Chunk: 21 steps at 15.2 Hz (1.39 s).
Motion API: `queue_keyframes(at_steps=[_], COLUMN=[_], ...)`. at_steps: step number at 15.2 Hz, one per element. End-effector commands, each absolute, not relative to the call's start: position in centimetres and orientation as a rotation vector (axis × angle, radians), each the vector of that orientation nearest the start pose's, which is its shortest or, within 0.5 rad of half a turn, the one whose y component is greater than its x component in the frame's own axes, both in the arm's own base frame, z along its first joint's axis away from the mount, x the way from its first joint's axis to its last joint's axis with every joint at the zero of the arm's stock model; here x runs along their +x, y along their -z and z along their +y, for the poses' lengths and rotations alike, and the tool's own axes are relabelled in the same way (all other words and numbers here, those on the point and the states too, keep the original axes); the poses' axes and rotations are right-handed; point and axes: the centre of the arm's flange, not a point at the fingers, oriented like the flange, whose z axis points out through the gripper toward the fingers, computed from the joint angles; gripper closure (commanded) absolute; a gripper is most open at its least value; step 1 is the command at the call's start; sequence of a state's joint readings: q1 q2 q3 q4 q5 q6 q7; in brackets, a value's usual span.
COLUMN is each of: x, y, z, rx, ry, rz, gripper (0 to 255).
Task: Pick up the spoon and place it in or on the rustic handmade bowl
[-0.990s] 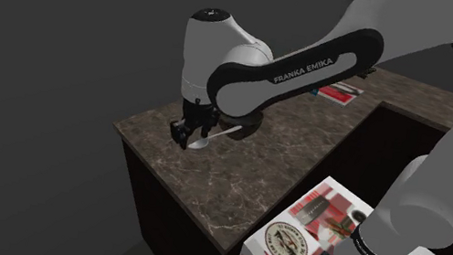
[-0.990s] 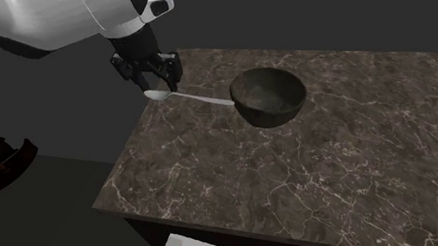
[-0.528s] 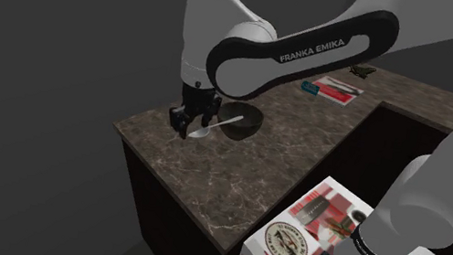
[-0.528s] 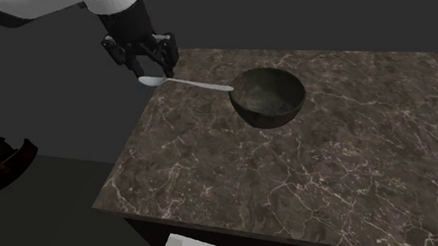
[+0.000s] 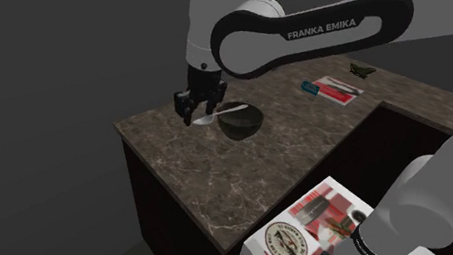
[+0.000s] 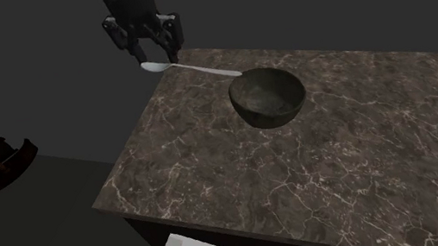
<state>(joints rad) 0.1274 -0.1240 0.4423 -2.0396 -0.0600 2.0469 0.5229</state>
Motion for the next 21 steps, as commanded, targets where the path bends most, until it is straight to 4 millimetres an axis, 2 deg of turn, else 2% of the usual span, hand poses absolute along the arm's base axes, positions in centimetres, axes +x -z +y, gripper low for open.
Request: queue_keyframes(at_steps=[1,11,21], x=[45.9,51.6,51.6], y=[-50.6,-51.3,-46.1], z=[27.2,14.9,14.9], rx=[-3.16,-3.16,-3.16], ry=[0.249,0.249,0.249], rz=[-0.114,-0.114,-0.114], gripper=[255,255,255])
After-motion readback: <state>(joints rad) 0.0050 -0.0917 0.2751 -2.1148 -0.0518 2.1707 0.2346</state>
